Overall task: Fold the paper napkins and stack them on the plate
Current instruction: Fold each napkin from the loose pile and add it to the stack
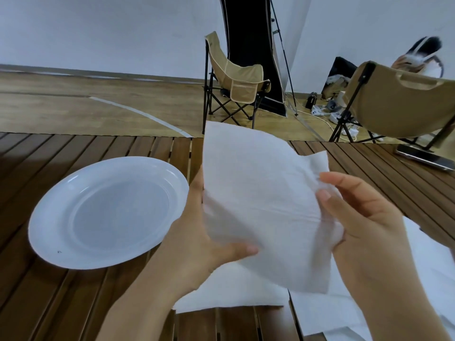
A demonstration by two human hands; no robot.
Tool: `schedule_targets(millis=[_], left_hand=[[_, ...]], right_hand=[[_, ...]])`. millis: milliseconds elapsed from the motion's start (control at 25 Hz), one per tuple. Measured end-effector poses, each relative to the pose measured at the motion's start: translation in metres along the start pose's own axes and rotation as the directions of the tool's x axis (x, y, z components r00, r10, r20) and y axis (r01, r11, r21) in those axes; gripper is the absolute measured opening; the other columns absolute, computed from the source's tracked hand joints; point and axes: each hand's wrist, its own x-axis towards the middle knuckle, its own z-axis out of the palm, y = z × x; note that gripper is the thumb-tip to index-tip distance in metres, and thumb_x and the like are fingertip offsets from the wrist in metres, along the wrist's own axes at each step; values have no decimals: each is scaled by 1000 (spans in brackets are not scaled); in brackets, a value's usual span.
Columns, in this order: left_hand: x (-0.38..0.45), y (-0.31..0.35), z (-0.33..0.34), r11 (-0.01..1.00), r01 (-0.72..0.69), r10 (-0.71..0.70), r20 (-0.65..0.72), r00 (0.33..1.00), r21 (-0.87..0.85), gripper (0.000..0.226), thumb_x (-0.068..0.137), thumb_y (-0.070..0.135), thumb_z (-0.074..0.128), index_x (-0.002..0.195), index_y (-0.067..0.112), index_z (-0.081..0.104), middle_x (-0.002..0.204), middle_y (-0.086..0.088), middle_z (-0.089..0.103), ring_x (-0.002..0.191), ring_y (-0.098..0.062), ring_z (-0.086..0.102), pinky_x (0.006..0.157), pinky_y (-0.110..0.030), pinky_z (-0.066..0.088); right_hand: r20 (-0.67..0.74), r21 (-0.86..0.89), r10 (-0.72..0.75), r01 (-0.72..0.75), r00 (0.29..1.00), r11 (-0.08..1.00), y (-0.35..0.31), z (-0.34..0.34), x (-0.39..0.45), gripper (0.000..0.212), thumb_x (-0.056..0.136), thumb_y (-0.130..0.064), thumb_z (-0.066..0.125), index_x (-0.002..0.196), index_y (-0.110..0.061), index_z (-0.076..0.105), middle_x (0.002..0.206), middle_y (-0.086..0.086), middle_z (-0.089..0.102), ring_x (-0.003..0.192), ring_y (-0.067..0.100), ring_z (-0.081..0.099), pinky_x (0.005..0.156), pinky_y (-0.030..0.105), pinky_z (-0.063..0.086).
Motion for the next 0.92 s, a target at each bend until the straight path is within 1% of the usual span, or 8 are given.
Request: schedule_targets(millis=[160, 240, 320, 440, 560, 640, 760, 920], left_hand=[[2, 6, -6, 988, -148, 141, -135, 981, -38, 94, 67, 44, 78, 134, 66, 17, 136, 29, 43, 127, -3, 44, 105, -40, 41], [2, 6, -8, 981, -195, 193, -203, 960, 11, 81, 78, 36, 73, 131, 69, 20, 136, 19, 50, 122, -16, 52, 103, -45, 43], [3, 4, -9, 972, -209, 231, -262, 937, 107, 59, 83, 35, 67, 124, 64, 38, 122, 23, 58, 105, -13, 59, 92, -39, 49], [5, -4, -13, 968, -158, 210, -288, 934, 194, 23, 80, 41, 67, 101, 50, 64, 99, 30, 63, 97, 1, 57, 84, -26, 49], [5, -10, -17, 957, -97, 182, -307, 934, 272, 25, 75, 46, 69, 99, 51, 62, 100, 27, 61, 93, -5, 56, 82, -25, 47], [5, -11, -21, 948, -75, 173, -302, 937, 308, 25, 74, 45, 72, 95, 53, 60, 97, 27, 59, 87, -5, 53, 74, -19, 44], [4, -12, -19, 947, -80, 165, -256, 953, 311, 22, 73, 41, 74, 89, 50, 61, 95, 27, 58, 94, 1, 52, 75, -15, 43], [4, -11, -17, 946, -96, 181, -259, 949, 310, 15, 75, 52, 61, 88, 45, 64, 89, 25, 61, 86, -3, 58, 70, -14, 46]], right_hand=[[34, -49, 178, -177, 983, 983, 3, -2, -1, 14, 84, -22, 66, 96, -22, 74, 93, 4, 73, 88, 19, 65, 82, 39, 48], [106, -110, 279, -267, 955, 957, 6, -4, 0, 33, 73, -36, 71, 105, -30, 71, 100, 6, 72, 94, 25, 67, 81, 41, 52], [164, -192, 329, -297, 930, 935, 9, -4, 2, 43, 67, -33, 75, 110, -34, 68, 102, 6, 72, 98, 26, 67, 85, 41, 56], [114, -319, 288, -240, 951, 917, 14, -4, 3, 31, 74, -15, 77, 102, -28, 73, 92, -1, 74, 93, 21, 68, 90, 44, 55], [38, -424, 209, -174, 977, 889, 18, -3, 2, 21, 77, -17, 77, 95, -28, 74, 80, -5, 73, 84, 14, 68, 89, 42, 55], [31, -414, 183, -154, 983, 897, 18, -1, 3, 20, 78, -20, 76, 95, -30, 74, 79, -6, 73, 83, 11, 67, 84, 38, 56], [22, -388, 128, -110, 991, 915, 19, 0, 4, 21, 78, -13, 76, 92, -28, 74, 81, -8, 73, 81, 10, 67, 73, 28, 54], [-9, -400, 75, -73, 997, 914, 21, -2, 5, 18, 77, -7, 76, 83, -24, 72, 75, -5, 73, 75, 13, 66, 64, 21, 46]])
